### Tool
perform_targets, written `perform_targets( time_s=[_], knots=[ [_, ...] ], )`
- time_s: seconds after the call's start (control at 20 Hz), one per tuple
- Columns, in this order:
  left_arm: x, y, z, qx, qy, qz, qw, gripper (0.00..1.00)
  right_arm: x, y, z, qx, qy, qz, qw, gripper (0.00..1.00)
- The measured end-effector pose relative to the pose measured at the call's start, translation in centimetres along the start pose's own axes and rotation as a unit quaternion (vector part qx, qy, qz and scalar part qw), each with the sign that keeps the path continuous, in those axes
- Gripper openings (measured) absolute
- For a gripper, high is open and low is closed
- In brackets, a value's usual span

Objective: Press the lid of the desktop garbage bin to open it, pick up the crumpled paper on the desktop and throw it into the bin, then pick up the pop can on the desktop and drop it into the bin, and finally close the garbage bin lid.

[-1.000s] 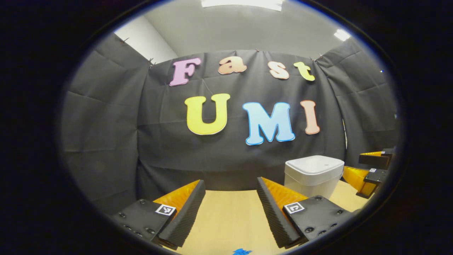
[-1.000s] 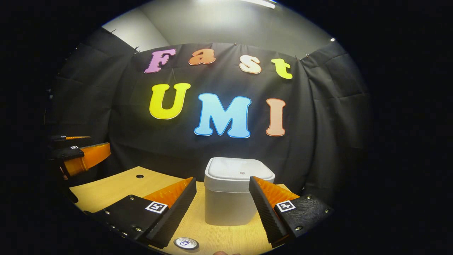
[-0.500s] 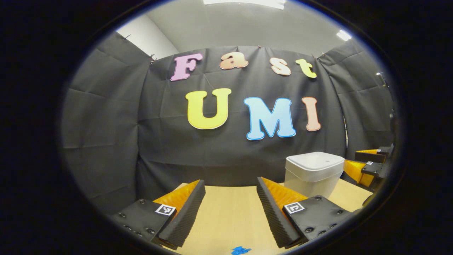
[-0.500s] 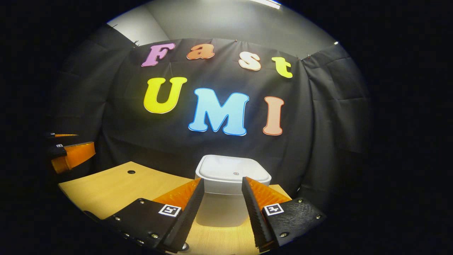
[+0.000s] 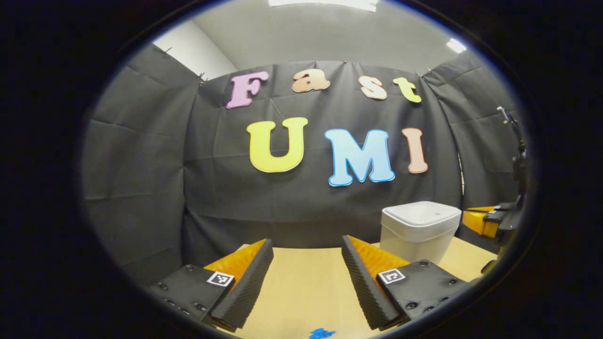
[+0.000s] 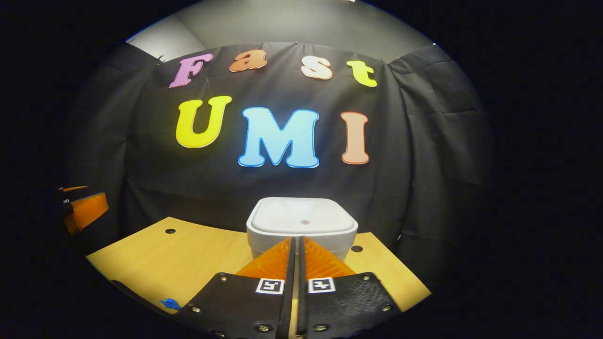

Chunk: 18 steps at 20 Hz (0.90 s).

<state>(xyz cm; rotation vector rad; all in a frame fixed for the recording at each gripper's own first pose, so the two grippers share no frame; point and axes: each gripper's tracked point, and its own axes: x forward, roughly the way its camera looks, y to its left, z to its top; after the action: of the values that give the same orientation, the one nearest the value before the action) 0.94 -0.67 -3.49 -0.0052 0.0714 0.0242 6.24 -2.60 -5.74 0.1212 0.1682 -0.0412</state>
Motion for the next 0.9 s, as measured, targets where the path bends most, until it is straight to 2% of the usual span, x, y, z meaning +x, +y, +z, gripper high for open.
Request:
perform_targets(
  time_s=[0.05,0.2,0.45,0.5,0.6,0.9],
  knots=[
    [0.0,-0.1,-0.1,0.0,0.001,-0.002,1.0,1.0,-0.6,-0.1,0.1,0.005,0.003,0.0,1.0,0.0],
    [0.0,-0.2,0.0,0.001,0.001,-0.001,1.0,1.0,0.6,-0.1,0.3,0.004,-0.002,0.01,1.0,0.0],
    [0.1,-0.2,-0.5,-0.004,0.009,-0.003,1.0,1.0,3.2,-0.5,1.7,-0.034,-0.018,0.02,0.999,0.01],
    [0.0,-0.4,-0.5,-0.004,0.009,-0.003,1.0,0.89,3.8,-0.7,2.0,-0.04,-0.02,0.018,0.999,0.01],
    [-0.1,-0.3,-0.5,-0.003,0.01,-0.001,1.0,1.0,5.0,-0.6,2.0,-0.033,-0.016,0.021,0.999,0.01],
    [-0.7,0.4,-0.5,0.003,0.012,0.008,1.0,1.0,8.0,-1.2,1.4,0.001,-0.002,0.025,1.0,0.0]
  ],
)
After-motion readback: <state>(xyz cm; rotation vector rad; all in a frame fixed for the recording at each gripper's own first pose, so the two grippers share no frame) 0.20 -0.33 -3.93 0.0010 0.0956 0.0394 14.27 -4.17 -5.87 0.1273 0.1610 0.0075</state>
